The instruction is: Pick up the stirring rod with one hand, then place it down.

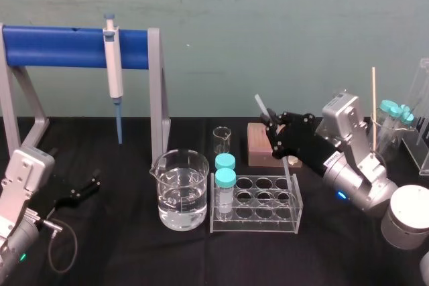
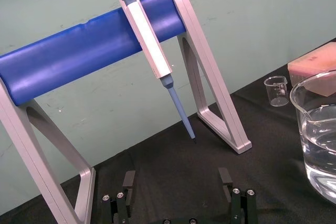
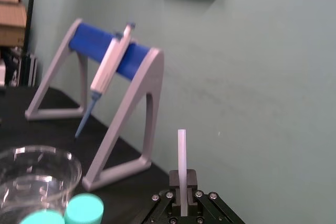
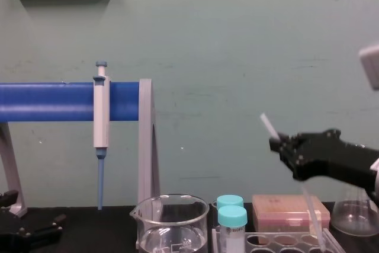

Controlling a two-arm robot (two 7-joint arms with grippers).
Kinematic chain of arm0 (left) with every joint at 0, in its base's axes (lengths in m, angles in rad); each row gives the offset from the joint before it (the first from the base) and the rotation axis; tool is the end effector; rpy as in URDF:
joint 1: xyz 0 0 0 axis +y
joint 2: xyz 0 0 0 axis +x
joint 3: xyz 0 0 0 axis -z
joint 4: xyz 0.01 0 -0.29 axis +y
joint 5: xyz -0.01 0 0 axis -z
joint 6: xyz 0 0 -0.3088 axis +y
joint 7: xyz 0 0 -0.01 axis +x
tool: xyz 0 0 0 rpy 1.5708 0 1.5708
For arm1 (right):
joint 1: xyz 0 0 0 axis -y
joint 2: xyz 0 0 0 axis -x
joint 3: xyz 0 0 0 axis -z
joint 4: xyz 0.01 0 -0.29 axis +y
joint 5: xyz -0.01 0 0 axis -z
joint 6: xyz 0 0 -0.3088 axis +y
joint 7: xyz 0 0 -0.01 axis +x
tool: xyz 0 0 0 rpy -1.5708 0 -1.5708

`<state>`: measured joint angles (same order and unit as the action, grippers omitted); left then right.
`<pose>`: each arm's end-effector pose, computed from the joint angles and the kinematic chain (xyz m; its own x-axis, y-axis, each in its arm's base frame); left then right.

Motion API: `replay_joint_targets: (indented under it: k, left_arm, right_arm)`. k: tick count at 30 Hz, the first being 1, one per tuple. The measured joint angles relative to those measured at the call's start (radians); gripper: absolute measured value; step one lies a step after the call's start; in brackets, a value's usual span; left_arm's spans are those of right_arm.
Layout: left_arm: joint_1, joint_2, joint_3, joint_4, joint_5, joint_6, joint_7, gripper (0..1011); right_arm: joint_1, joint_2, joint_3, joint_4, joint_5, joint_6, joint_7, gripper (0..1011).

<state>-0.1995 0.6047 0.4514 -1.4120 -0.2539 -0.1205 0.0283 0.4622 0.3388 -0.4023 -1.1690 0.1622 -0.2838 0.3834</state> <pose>0.3581 0.0827 -0.3023 0.2923 0.8803 0.3737 -0.9553 0.2873 0.0703 0.4419 -0.0295 -0.2671 0.5520 -0.7545 0.3551 0.7854 0.6135 0.0826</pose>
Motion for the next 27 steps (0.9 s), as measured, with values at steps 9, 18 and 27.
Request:
replay_joint_targets:
  k: [9, 18, 27]
  left_arm:
    - [0.0, 0.0, 0.0, 0.0, 0.0, 0.0, 0.0, 1000]
    - [0.0, 0.0, 0.0, 0.0, 0.0, 0.0, 0.0, 1000]
    - [0.0, 0.0, 0.0, 0.0, 0.0, 0.0, 0.0, 1000]
  right_arm:
    - [-0.032, 0.005, 0.048, -0.1, 0.01, -0.02, 0.001, 66]
    - [-0.072, -0.002, 0.091, -0.162, -0.014, -0.071, -0.04, 66]
    - [-0.144, -0.037, 0.142, -0.199, -0.118, -0.193, -0.171, 66]
